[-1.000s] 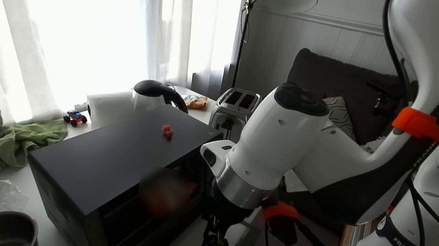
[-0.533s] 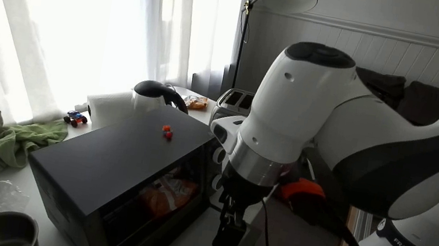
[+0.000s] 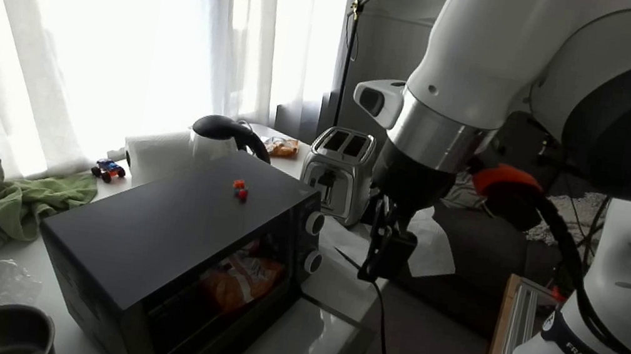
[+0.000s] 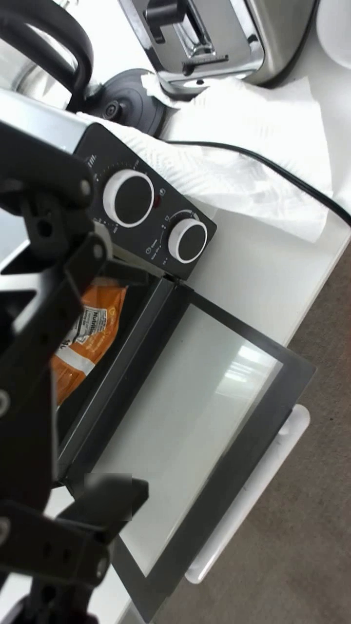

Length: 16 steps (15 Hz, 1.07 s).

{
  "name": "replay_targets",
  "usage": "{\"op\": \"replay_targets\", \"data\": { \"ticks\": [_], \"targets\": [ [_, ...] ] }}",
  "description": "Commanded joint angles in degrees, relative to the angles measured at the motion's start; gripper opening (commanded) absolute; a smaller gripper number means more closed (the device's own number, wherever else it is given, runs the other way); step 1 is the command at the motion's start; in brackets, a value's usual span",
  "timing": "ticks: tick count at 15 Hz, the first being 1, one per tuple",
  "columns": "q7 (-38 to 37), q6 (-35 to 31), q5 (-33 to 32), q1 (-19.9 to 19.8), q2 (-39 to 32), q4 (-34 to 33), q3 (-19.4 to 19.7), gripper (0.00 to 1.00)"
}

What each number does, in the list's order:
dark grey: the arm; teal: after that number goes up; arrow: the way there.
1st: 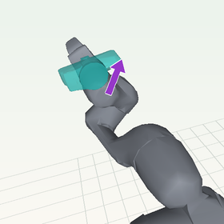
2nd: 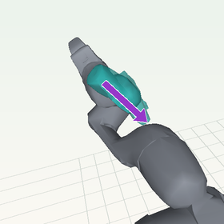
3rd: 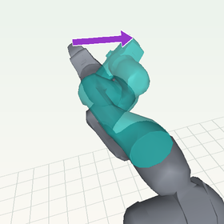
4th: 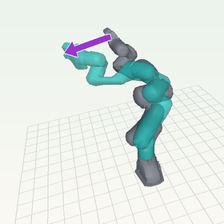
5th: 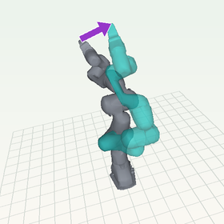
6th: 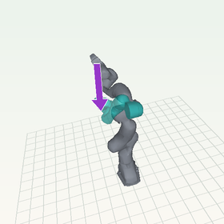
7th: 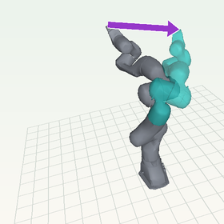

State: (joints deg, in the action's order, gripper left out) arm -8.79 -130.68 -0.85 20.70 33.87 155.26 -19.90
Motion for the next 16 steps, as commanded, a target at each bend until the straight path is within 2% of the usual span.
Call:
{"op": "replay_targets", "data": {
  "ticks": [1,6,12,13,16],
  "targets": [
    [3.51,4.02,1.06,1.58,7.75,1.68,2.73,1.0],
    [5.99,5.66,1.72,2.66,13.19,1.94,4.33,1.0],
    [5.94,6.44,1.58,3.74,19.2,2.9,4.11,1.0],
    [4.94,5.25,0.68,2.14,14.9,0.74,2.94,1.0],
    [4.97,5.64,0.72,2.23,16.86,1.34,2.94,1.0]
  ]
}}
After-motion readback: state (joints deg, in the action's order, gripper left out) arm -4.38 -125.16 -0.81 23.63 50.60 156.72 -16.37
